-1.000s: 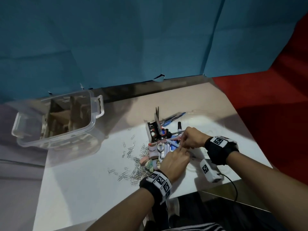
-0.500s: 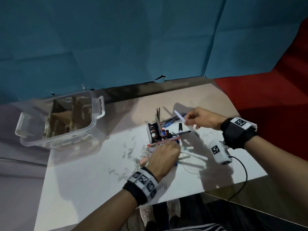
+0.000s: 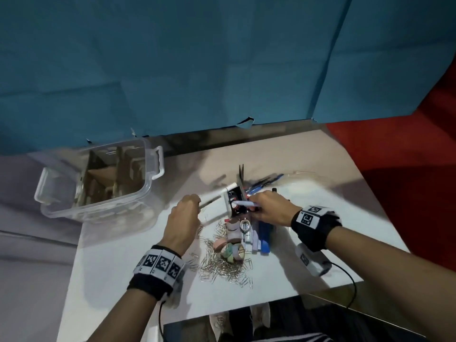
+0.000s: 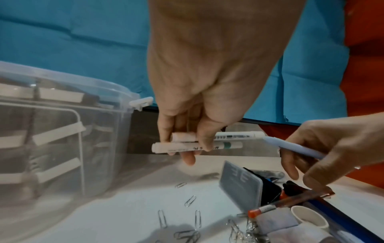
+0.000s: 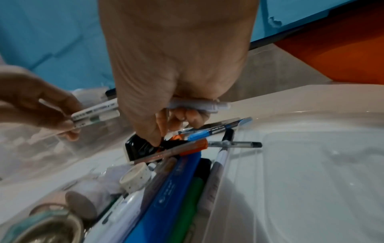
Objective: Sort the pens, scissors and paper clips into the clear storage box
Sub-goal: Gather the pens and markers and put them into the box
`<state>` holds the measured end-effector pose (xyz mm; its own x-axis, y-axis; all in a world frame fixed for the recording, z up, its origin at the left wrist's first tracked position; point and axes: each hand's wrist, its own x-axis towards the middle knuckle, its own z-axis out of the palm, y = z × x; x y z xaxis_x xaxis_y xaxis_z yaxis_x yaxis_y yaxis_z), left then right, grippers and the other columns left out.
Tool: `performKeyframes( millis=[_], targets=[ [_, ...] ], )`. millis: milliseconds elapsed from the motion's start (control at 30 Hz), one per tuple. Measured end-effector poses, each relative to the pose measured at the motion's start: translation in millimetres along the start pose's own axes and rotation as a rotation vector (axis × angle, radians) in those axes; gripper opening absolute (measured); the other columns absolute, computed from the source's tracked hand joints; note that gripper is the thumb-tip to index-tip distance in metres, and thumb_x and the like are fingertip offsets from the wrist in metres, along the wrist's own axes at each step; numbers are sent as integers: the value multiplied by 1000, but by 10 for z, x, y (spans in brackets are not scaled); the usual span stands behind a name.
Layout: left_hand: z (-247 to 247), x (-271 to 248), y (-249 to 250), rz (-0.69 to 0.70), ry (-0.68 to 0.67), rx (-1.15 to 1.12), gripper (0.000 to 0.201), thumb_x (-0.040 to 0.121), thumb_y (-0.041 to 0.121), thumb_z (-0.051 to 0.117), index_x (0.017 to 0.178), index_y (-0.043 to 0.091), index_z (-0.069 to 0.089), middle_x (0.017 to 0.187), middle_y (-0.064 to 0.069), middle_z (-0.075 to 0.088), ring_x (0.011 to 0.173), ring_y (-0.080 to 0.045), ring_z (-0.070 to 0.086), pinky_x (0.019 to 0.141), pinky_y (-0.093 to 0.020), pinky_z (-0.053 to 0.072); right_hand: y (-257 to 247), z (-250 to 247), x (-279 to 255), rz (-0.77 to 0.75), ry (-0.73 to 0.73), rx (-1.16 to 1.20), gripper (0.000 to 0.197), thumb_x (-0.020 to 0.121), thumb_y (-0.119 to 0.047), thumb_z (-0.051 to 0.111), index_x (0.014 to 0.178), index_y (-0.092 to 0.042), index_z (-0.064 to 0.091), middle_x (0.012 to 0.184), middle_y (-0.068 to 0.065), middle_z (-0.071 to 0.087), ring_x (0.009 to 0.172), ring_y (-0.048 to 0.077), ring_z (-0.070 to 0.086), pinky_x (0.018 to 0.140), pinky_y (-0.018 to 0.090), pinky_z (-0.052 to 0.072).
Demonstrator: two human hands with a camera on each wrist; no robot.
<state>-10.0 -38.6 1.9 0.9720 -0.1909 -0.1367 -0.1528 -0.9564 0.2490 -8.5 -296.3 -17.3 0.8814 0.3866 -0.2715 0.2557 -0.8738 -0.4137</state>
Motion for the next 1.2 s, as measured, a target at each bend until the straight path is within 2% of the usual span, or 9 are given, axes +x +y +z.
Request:
performKeyframes(
  millis=[133, 233, 467, 600, 767, 900, 1000, 1133, 1200],
  targets=[
    [12, 20, -61, -41, -67, -103, 30, 79, -14, 54, 95, 11, 54, 87, -5, 58, 75, -23, 54, 62, -34, 38, -13, 144, 33, 25, 25, -97, 10, 93, -23, 61, 85, -20, 54, 84, 1, 60, 73, 22, 56, 61, 31, 41],
    [-32, 54, -63, -111, -155, -233, 27, 89, -5, 54, 111, 9, 58, 98, -10, 63, 85, -24, 64, 65, -37, 49, -34, 155, 43, 37, 52, -121, 8, 95, -22, 60, 89, -16, 60, 90, 3, 64, 76, 21, 58, 65, 33, 47],
    [-513, 8, -125, -203, -183, -697, 12, 97, 9, 58, 105, 17, 59, 100, -1, 68, 81, -15, 75, 78, -50, 60, -150, -607, 26, 40, -26, 148, 25, 88, -27, 71, 68, -30, 56, 67, -11, 56, 57, 1, 49, 54, 18, 32],
    [-980, -86, -240, -219, -91, -935, 16, 94, 4, 61, 107, 14, 61, 103, -11, 68, 89, -26, 74, 82, -49, 61, -547, -1061, 200, 2, -94, 314, 19, 95, -28, 63, 77, -23, 62, 63, -10, 53, 51, -1, 46, 52, 16, 38],
    [-1444, -72, -854, -268, 67, -982, 16, 92, 4, 65, 105, 14, 65, 90, -8, 76, 83, -23, 76, 78, -47, 62, -1523, -1117, 757, -97, -92, 515, 12, 101, -21, 53, 93, -13, 55, 73, -5, 67, 62, 3, 59, 59, 16, 45],
    [-1754, 6, -1299, -409, 169, -906, 17, 91, -6, 58, 98, 7, 66, 79, -11, 74, 76, -25, 75, 66, -36, 61, -2132, -1094, 1360, -86, -79, 553, 19, 99, -23, 53, 107, -5, 56, 96, 13, 72, 85, 24, 69, 76, 38, 53],
    [-1776, 2, -1861, -515, 179, -749, 15, 84, -1, 62, 91, 10, 70, 70, -5, 75, 67, -21, 74, 62, -36, 60, -2681, -979, 1756, -23, -88, 618, 19, 95, -19, 57, 101, -1, 59, 92, 20, 70, 79, 32, 69, 74, 46, 58],
    [-1792, 62, -2383, -594, 121, -632, 6, 79, 9, 67, 81, 5, 70, 71, -12, 74, 69, -27, 73, 66, -45, 62, -3287, -801, 2092, 32, -134, 756, 11, 96, -13, 56, 88, -5, 60, 73, 10, 61, 58, 21, 58, 48, 28, 49],
    [-1803, 130, -2471, -608, 82, -590, 17, 82, 14, 67, 82, -3, 70, 75, -18, 74, 74, -33, 74, 67, -47, 61, -3491, -686, 2220, 73, -130, 762, 19, 96, -20, 59, 100, -3, 66, 82, 8, 63, 66, 19, 60, 54, 25, 51]
  ],
)
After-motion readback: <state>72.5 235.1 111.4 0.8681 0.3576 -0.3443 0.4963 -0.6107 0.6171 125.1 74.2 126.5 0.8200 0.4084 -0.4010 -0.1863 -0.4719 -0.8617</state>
